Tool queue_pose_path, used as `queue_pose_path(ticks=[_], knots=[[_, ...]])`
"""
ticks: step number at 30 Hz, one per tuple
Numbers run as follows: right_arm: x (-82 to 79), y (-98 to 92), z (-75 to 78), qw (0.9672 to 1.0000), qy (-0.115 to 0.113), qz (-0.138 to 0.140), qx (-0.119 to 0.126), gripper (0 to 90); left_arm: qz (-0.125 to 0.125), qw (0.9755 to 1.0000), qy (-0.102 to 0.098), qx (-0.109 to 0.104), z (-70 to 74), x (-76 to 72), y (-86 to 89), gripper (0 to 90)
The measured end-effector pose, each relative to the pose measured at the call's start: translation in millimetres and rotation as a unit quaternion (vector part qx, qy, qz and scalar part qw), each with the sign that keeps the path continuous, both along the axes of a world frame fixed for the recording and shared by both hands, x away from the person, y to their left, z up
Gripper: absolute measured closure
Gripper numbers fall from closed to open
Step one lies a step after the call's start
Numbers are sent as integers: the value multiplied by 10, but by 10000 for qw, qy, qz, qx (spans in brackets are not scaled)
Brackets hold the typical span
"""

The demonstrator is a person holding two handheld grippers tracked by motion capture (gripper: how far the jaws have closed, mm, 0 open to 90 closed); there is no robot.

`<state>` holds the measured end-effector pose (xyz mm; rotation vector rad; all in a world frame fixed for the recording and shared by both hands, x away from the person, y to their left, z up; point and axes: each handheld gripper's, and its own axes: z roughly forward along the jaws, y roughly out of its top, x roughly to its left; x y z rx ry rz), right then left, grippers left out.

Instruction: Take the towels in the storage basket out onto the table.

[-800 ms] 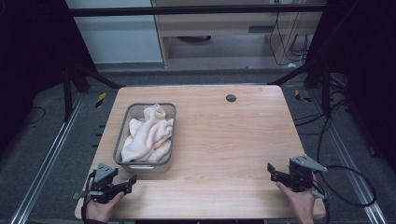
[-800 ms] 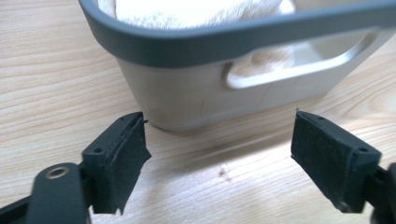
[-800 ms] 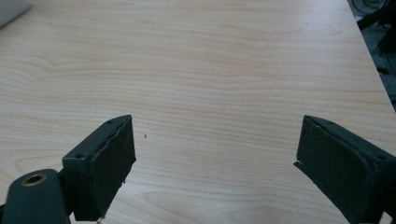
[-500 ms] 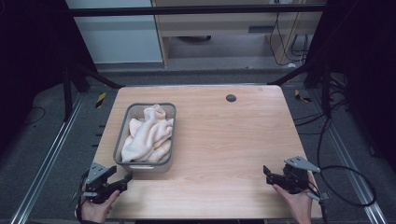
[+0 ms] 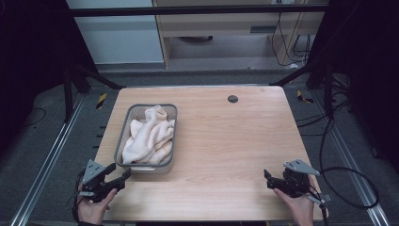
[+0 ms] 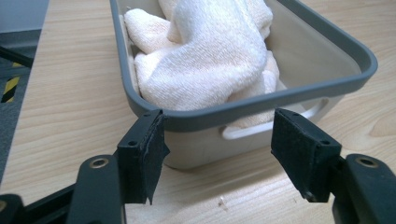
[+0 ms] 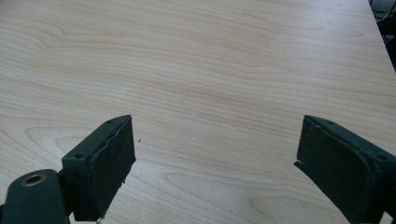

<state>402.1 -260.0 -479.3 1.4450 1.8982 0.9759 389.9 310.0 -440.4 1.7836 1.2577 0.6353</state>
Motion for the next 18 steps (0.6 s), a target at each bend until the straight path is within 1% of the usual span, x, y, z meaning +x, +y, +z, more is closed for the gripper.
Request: queue_pose_path(ticks=[2, 5, 6, 7, 9, 12, 13, 15, 18], knots=[[7, -2, -16, 10000, -2, 25, -63, 113, -4, 10000, -7, 23, 50, 27, 14, 329], [9, 7, -20, 10000, 20, 27, -64, 113, -1, 10000, 24, -5, 86, 49, 19, 322], [11, 15, -23, 10000, 31, 36, -61, 113, -2, 10000, -12, 29, 124, 65, 24, 321], [11, 15, -23, 10000, 31, 36, -61, 113, -2, 10000, -12, 29, 124, 65, 24, 320], [18, 16, -30, 9999, 28, 51, -100, 113, -42, 10000, -18, 5, 200, 93, 27, 314], [21, 25, -33, 9999, 68, 48, -82, 113, -35, 10000, 7, -49, 272, 120, 26, 297], [23, 28, -35, 9999, 83, 52, -74, 113, -35, 10000, 7, -49, 272, 120, 26, 296], [30, 28, -42, 9999, 74, 74, -123, 113, -103, 9999, -9, -20, 349, 152, 13, 295], [30, 29, -46, 9999, 85, 67, -131, 113, -210, 9998, 22, 35, 420, 187, -20, 288]])
